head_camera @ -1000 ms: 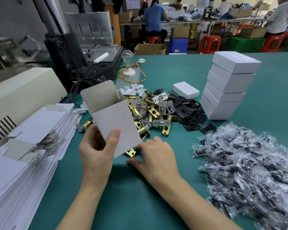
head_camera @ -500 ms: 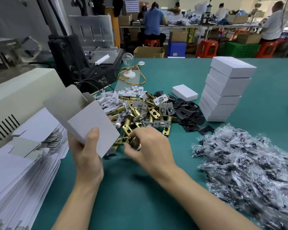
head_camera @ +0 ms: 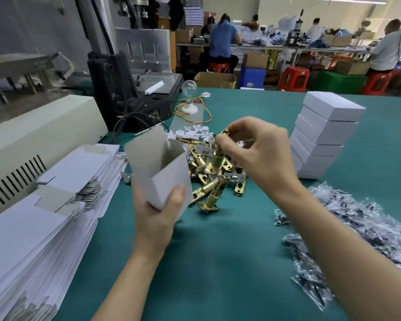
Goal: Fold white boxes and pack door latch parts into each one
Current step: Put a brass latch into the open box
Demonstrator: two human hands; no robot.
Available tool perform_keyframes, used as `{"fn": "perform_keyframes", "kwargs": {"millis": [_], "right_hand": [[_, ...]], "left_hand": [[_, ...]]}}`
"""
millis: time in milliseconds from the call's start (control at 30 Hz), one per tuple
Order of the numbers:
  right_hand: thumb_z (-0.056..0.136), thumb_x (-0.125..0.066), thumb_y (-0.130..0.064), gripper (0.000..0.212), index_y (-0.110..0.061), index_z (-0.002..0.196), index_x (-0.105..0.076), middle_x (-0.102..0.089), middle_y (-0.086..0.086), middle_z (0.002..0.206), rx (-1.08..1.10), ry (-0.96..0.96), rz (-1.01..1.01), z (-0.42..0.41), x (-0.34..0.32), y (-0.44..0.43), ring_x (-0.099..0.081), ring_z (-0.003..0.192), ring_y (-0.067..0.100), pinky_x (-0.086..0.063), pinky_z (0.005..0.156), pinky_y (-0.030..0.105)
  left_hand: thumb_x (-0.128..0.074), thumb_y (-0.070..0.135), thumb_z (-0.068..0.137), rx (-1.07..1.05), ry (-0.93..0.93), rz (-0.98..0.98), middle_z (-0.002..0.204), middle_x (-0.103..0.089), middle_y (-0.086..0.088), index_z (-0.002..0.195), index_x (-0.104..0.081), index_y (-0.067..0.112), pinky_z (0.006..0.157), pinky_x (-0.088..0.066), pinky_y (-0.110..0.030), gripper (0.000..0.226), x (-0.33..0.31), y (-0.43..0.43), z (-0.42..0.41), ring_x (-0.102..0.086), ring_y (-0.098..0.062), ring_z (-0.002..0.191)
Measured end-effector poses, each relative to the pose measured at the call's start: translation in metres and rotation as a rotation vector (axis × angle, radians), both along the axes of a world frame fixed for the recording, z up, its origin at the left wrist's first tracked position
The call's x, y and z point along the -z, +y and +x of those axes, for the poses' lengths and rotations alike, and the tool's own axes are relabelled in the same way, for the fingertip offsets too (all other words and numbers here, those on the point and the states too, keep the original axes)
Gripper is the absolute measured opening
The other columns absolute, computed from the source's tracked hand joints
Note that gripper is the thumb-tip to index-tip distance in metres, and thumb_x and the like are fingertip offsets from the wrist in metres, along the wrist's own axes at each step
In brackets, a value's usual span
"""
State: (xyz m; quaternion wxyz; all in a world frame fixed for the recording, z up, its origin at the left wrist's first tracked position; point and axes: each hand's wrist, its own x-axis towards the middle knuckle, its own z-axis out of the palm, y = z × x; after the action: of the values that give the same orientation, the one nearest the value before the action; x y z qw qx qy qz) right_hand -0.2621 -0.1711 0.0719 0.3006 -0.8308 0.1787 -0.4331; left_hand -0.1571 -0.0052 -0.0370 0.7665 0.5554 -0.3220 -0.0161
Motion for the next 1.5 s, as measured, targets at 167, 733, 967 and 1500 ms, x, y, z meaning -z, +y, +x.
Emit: {"fn": "perform_keyframes", "kwargs": {"millis": [167, 733, 967, 1500], "right_hand": [[0.091, -0.077, -0.031, 0.016, -0.015, 0.093, -0.076, -0.077, -0.005, 0.083, 0.058, -0.189, 0.118, -0.029, -0.042, -0.003, -0.073, 0.077, 0.006, -0.057, 0.069, 0.025], [0.084, -0.081, -0.044, 0.02, -0.027, 0.08, -0.07, -0.072, -0.017, 0.076, 0.176, -0.125, 0.138, -0.053, 0.023, 0.052, -0.068, 0.071, 0.006, -0.048, 0.064, 0.017], [0.083, -0.082, -0.047, 0.02, -0.031, 0.08, -0.07, -0.067, -0.017, 0.079, 0.282, -0.158, 0.105, -0.051, 0.022, 0.049, -0.066, 0.087, 0.01, -0.053, 0.076, 0.036], [0.079, -0.067, -0.053, 0.028, -0.026, 0.072, -0.066, -0.052, -0.004, 0.102, 0.377, 0.315, -0.36, -0.058, 0.051, 0.06, -0.051, 0.103, 0.024, -0.04, 0.08, 0.04]], "left_hand": [[-0.089, 0.046, 0.068, 0.233, -0.027, 0.219, 0.117, -0.065, 0.024, 0.118, -0.051, 0.069, 0.084, -0.056, -0.018, 0.067, 0.008, -0.01, -0.014, -0.065, -0.003, 0.11], [-0.095, 0.033, 0.076, 0.52, 0.009, 0.37, 0.138, -0.067, 0.0, 0.144, -0.054, 0.037, 0.108, -0.051, -0.058, 0.08, 0.017, -0.02, -0.027, -0.064, -0.026, 0.128], [-0.089, 0.012, 0.079, 0.614, 0.063, 0.379, 0.126, -0.072, 0.002, 0.132, -0.06, 0.042, 0.094, -0.057, -0.03, 0.068, 0.019, -0.021, -0.027, -0.068, -0.02, 0.118], [-0.079, 0.002, 0.092, 0.74, 0.154, 0.294, 0.131, -0.07, -0.013, 0.14, -0.056, 0.012, 0.102, -0.057, -0.048, 0.054, 0.018, -0.026, -0.028, -0.067, -0.035, 0.124]]}}
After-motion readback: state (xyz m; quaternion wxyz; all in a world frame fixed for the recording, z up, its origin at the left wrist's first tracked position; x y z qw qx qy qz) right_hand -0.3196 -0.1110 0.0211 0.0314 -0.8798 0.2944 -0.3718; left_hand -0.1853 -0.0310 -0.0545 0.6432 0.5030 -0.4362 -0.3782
